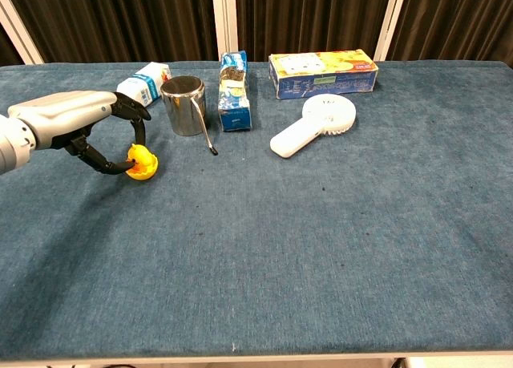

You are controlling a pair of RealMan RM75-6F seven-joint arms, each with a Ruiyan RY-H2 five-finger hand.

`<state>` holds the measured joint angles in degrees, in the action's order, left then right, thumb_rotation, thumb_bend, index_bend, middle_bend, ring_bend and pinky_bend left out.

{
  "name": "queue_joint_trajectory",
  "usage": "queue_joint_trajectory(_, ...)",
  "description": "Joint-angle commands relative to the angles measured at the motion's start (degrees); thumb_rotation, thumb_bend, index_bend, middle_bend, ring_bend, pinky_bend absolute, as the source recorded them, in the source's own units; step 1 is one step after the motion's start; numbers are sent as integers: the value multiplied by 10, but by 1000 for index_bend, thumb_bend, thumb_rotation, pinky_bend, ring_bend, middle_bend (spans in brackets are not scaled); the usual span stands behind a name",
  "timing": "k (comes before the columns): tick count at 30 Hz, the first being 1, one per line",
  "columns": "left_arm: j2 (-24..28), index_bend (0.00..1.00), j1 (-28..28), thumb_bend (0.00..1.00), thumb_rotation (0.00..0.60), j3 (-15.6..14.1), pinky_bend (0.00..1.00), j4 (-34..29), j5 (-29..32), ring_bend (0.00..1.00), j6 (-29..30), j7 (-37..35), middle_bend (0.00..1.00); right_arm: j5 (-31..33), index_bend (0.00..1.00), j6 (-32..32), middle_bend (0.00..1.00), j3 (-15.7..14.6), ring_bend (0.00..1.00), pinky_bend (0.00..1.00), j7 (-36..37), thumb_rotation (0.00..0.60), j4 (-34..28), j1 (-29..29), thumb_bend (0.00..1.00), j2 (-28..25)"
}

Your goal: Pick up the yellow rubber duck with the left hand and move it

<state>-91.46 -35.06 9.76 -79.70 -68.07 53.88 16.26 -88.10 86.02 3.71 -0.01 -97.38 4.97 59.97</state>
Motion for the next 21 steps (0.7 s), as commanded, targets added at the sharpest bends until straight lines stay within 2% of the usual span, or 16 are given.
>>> queue_joint_trajectory(1, 0, 396, -1, 376, 600, -2, 2, -1, 1, 18, 1, 0, 135, -1, 0, 1, 37, 0, 0, 60, 0, 600, 0, 0, 147, 0)
queue_joint_trajectory(6, 5, 324, -1, 374, 600, -9, 1, -5, 2, 8, 5, 4, 121, -2, 0, -1, 36, 0, 0, 60, 1, 600, -1, 1, 147, 0)
queue_joint_trajectory(10, 22, 314, 7, 369, 600, -17, 2, -25, -3, 7, 18, 5, 119, -3, 0, -2, 36, 1, 0, 60, 1, 600, -1, 3, 147, 0)
queue_joint_trajectory(17, 85, 287, 64, 345, 600, -28, 2, -70, -30, 6, 105, -38, 119, -1, 0, -3, 36, 1, 0, 60, 10, 600, 6, 2, 148, -1)
queue_joint_trajectory(21, 122, 239, 107, 268, 600, -39, 1, -74, -48, 6, 159, -86, 119, 1, 0, -4, 36, 0, 0, 60, 20, 600, 12, 1, 147, 0)
